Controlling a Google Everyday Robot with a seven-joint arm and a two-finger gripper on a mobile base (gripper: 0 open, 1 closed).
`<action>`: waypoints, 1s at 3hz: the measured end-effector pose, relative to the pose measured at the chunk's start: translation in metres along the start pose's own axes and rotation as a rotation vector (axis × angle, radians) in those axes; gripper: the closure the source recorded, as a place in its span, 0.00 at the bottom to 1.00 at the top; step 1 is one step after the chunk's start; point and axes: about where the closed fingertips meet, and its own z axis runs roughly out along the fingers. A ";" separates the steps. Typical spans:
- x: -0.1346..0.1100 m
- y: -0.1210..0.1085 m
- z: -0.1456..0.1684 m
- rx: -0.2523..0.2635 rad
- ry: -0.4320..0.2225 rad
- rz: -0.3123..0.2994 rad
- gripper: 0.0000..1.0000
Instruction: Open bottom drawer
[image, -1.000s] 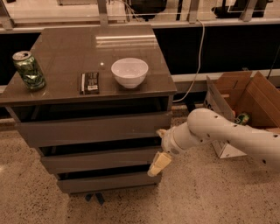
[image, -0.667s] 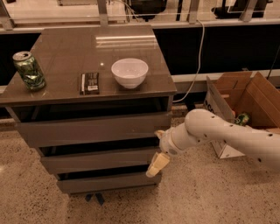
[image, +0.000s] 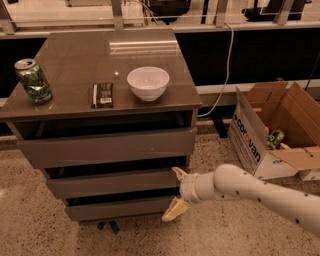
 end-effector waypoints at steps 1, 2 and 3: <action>0.000 -0.004 -0.001 0.036 -0.028 -0.050 0.00; 0.000 -0.003 0.000 0.029 -0.022 -0.050 0.00; 0.009 -0.004 0.021 0.045 -0.048 -0.106 0.00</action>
Offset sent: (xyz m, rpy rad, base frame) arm 0.0037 -0.0018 0.0004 0.0122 -0.0677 0.0083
